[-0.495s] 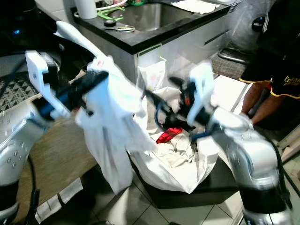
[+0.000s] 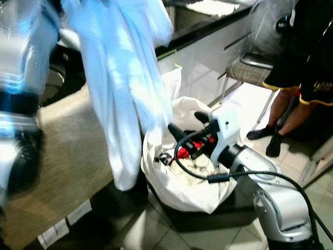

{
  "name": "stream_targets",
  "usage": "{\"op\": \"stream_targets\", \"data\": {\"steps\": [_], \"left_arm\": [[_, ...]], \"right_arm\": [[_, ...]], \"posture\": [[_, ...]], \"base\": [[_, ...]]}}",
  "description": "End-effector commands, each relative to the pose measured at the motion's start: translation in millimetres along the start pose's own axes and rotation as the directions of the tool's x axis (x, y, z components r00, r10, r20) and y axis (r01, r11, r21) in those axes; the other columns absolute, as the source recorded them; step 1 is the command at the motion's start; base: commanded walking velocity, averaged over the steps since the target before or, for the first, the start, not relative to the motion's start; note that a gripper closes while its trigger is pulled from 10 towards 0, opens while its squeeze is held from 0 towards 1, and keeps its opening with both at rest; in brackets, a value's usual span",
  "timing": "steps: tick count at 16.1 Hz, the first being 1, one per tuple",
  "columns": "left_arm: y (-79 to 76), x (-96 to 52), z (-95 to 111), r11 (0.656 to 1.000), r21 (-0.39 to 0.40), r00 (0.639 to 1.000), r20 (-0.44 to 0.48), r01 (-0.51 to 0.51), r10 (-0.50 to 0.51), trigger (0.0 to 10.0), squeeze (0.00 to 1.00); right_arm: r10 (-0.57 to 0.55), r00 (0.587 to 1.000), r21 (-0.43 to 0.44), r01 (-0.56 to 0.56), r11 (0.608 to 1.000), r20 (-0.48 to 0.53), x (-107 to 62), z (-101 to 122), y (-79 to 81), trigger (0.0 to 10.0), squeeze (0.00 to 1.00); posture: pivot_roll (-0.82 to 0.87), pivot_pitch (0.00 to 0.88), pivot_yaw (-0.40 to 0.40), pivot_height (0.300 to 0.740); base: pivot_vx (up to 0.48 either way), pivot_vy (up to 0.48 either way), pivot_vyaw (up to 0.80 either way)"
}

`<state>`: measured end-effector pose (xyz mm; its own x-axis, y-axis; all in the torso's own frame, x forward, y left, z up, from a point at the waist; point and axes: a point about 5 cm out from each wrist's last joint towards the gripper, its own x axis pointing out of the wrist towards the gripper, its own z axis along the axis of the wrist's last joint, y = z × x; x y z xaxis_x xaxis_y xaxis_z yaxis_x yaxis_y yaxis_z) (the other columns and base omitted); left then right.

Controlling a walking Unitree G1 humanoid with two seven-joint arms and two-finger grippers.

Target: Clothes washing

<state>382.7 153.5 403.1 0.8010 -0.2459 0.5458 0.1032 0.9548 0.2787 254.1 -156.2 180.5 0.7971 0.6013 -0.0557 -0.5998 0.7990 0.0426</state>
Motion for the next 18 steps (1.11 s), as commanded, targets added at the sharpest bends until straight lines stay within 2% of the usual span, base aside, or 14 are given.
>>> {"op": "stream_targets", "data": {"steps": [1, 2, 3, 6, 7, 8, 9, 10, 12, 13, 14, 15, 16, 18], "left_arm": [[26.8, 4.5, -4, 0.970, 0.171, 0.983, -0.027, -0.174, 0.181, 0.0, 0.00], [34.2, 4.9, -7, 0.942, 0.265, 0.973, -0.043, -0.207, 0.226, 0.0, 0.00], [51.0, 1.2, -14, 0.879, 0.390, 0.944, -0.064, -0.276, 0.324, 0.0, 0.00], [99.5, -22.8, -28, 0.640, 0.588, 0.790, -0.002, -0.495, 0.613, 0.0, 0.00], [103.3, -25.5, -29, 0.606, 0.623, 0.781, 0.011, -0.494, 0.625, 0.0, 0.00], [109.9, -30.4, -31, 0.515, 0.729, 0.785, 0.048, -0.450, 0.618, 0.0, 0.00], [111.4, -31.5, -32, 0.491, 0.753, 0.786, 0.055, -0.438, 0.615, 0.0, 0.00], [114.9, -33.6, -32, 0.391, 0.839, 0.803, 0.088, -0.379, 0.590, 0.0, 0.00], [114.0, -35.2, -35, 0.239, 0.940, 0.867, 0.100, -0.243, 0.489, 0.0, 0.00], [111.5, -35.1, -38, 0.214, 0.954, 0.883, 0.089, -0.208, 0.461, 0.0, 0.00], [108.5, -34.7, -41, 0.204, 0.962, 0.895, 0.075, -0.180, 0.439, 0.0, 0.00], [96.2, -34.8, -56, 0.240, 0.969, 0.926, -0.035, -0.060, 0.375, 0.0, 0.00], [86.9, -36.8, -72, 0.320, 0.946, 0.928, -0.169, 0.057, 0.332, 0.0, 0.00], [64.0, -46.7, -107, 0.629, 0.740, 0.855, -0.466, 0.237, 0.226, 7.8, 0.00]], "right_arm": [[-0.026, 0.999, -0.024, 0.027, 0.999, 0.031, -0.3, 6, 0.9, 10.0, 0.00], [-0.040, 0.999, -0.023, 0.041, 0.999, 0.036, -0.4, 6, 0.2, 10.0, 0.00], [-0.083, 0.995, -0.023, 0.084, 0.996, 0.047, -1.1, 7, -3.2, 10.0, 0.00], [-0.173, 0.983, -0.004, 0.174, 0.985, 0.058, -1.4, 6, -10.4, 10.0, 0.00], [-0.174, 0.983, -0.003, 0.175, 0.985, 0.058, -1.2, 5, -10.0, 10.0, 0.00], [-0.169, 0.984, -0.007, 0.170, 0.985, 0.055, -0.2, 5, -8.3, 10.0, 0.00], [-0.167, 0.984, -0.008, 0.168, 0.986, 0.053, 0.2, 5, -7.9, 10.0, 0.00], [-0.156, 0.987, -0.020, 0.157, 0.987, 0.043, 1.4, 3, -5.6, 10.0, 0.00], [-0.124, 0.992, -0.029, 0.124, 0.992, 0.028, 2.9, 0, 0.6, 10.0, 0.00], [-0.114, 0.993, -0.031, 0.115, 0.993, 0.025, 3.1, 0, 2.0, 10.0, 0.00], [-0.110, 0.994, -0.032, 0.111, 0.993, 0.023, 3.3, -1, 2.6, 10.0, 0.00], [-0.092, 0.996, -0.035, 0.093, 0.995, 0.017, 4.3, -2, 4.7, 10.0, 0.00], [-0.077, 0.997, -0.036, 0.077, 0.996, 0.012, 5.0, -2, 6.2, 10.0, 0.00], [0.002, 1.000, -0.052, -0.003, 0.999, -0.026, 5.3, -5, 14.4, 10.0, 0.00]], "posture": [[-0.08, 0.000, 0.104, 0.740], [-0.08, 0.000, 0.112, 0.740], [-0.08, 0.000, 0.115, 0.740], [-0.09, 0.000, 0.116, 0.740], [-0.09, 0.000, 0.115, 0.740], [-0.09, 0.000, 0.114, 0.740], [-0.09, 0.000, 0.114, 0.740], [-0.09, 0.000, 0.115, 0.740], [-0.08, 0.000, 0.109, 0.740], [-0.08, 0.000, 0.106, 0.740], [-0.08, 0.000, 0.105, 0.740], [-0.08, 0.000, 0.105, 0.740], [-0.08, 0.000, 0.103, 0.740], [-0.08, 0.000, 0.105, 0.740]], "base": [[0.000, 0.000, 0.00], [0.000, 0.000, 0.00], [0.000, 0.000, 0.00], [0.000, 0.000, 0.00], [0.000, 0.000, 0.00], [0.000, 0.000, 0.00], [0.000, 0.000, 0.00], [0.000, 0.000, 0.00], [0.000, 0.000, 0.00], [0.000, 0.000, 0.00], [0.000, 0.000, 0.00], [0.000, 0.000, 0.00], [0.000, 0.000, 0.00], [0.000, 0.000, 0.00]]}}
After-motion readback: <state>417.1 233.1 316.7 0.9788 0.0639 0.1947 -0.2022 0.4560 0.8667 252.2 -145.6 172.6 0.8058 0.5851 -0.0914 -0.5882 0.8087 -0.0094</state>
